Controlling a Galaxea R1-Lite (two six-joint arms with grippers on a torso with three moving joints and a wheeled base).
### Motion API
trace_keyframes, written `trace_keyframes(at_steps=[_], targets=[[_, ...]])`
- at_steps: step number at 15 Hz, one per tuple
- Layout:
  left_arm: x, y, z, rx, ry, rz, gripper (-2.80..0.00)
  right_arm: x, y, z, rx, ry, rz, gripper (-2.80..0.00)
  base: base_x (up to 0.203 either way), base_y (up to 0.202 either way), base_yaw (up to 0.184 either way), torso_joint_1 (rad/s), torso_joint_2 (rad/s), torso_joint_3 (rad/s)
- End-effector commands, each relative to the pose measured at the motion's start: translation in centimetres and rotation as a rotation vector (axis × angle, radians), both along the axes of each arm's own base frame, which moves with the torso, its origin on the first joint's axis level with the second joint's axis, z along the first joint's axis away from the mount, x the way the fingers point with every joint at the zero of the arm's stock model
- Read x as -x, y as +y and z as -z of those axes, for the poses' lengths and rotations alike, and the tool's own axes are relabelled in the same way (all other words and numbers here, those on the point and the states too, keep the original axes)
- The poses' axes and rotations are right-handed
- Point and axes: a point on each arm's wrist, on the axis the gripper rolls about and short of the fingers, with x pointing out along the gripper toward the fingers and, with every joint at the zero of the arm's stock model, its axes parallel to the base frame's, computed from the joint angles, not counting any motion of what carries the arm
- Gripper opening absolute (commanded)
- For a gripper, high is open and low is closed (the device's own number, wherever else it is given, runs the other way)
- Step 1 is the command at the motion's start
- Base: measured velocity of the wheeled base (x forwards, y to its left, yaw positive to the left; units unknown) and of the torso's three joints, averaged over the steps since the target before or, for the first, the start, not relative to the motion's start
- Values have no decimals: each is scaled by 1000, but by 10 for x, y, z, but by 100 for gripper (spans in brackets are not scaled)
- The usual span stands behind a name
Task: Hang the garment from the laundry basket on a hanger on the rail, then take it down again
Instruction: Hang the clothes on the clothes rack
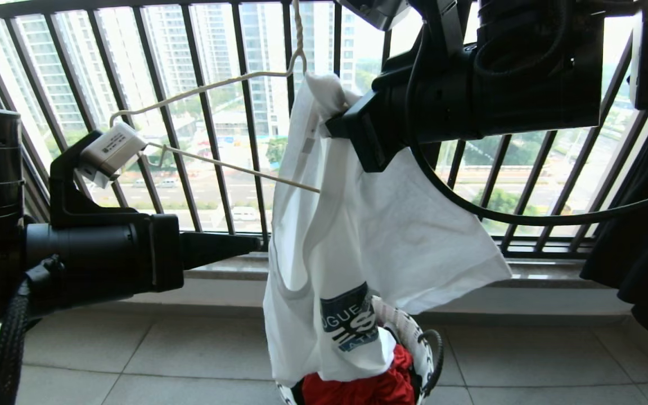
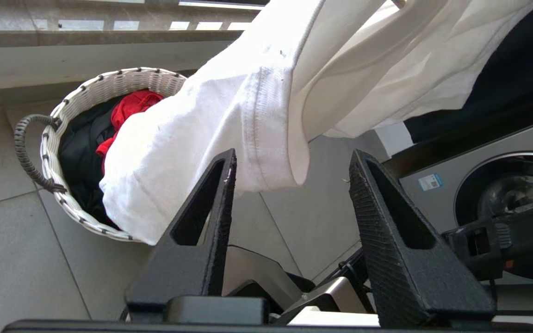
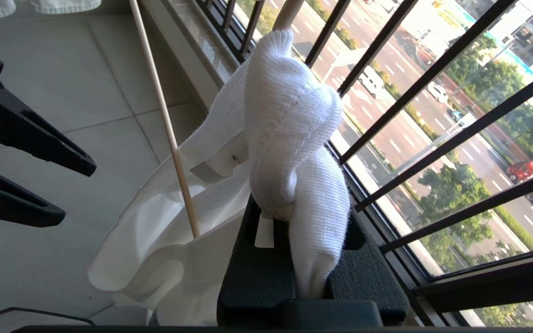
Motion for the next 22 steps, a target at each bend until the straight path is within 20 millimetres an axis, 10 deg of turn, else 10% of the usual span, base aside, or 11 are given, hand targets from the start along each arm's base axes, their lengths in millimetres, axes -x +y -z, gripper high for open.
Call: trace_keyframes(at_steps=[1, 19, 20, 22], targets=[[-10, -5, 12, 9, -13, -1, 0, 2, 14, 8, 15, 11, -31, -280, 0, 0, 0, 0, 0, 0], [-43, -15, 39, -235, -89, -281, 0, 18, 7, -7, -2, -26, -29, -280, 0, 0, 0, 0, 0, 0], [-44, -14, 39, -235, -88, -285, -280, 18, 7, -7, -1, -25, -29, -280, 0, 0, 0, 0, 0, 0], [-43, -14, 38, -234, -91, -283, -280, 18, 6, -7, -2, -26, -29, -280, 0, 0, 0, 0, 0, 0]])
